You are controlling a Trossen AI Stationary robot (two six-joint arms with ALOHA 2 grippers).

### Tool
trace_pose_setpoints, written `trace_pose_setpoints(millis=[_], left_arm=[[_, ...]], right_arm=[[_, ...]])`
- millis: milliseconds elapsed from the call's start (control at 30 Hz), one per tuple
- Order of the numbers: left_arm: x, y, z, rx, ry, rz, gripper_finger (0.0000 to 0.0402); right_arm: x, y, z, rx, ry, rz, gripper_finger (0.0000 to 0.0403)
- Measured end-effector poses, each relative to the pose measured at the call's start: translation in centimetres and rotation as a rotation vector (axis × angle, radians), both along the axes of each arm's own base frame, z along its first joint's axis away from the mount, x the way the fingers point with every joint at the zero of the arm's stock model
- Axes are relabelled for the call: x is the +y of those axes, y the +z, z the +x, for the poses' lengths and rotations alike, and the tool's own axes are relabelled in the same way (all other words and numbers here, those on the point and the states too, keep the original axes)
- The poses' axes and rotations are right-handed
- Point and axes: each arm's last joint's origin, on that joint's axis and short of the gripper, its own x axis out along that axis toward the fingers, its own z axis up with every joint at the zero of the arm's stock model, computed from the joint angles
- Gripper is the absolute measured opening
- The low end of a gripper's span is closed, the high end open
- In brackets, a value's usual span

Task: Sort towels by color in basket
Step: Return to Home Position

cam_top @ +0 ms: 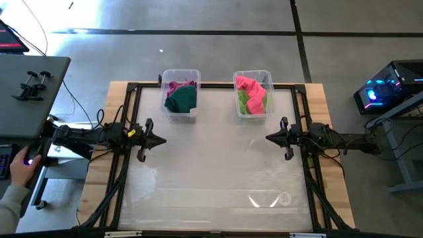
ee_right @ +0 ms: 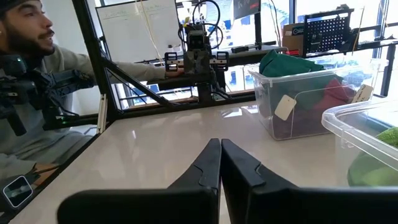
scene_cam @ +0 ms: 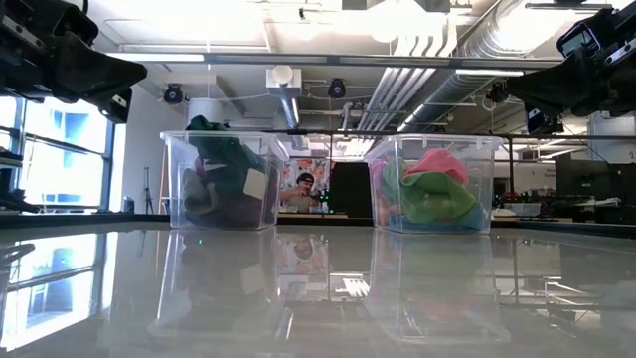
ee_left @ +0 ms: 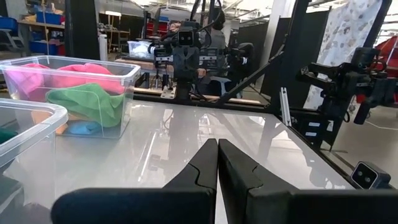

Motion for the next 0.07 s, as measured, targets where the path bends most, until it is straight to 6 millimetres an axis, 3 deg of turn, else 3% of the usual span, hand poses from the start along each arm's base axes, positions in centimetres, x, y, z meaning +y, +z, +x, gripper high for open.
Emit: trace_pose_setpoints(millis=[67], left_arm=[[0.00,0.00,0.00,0.000,0.000,0.000,0.0000]], right_arm=[[0.00,0.00,0.00,0.000,0.000,0.000,0.0000]])
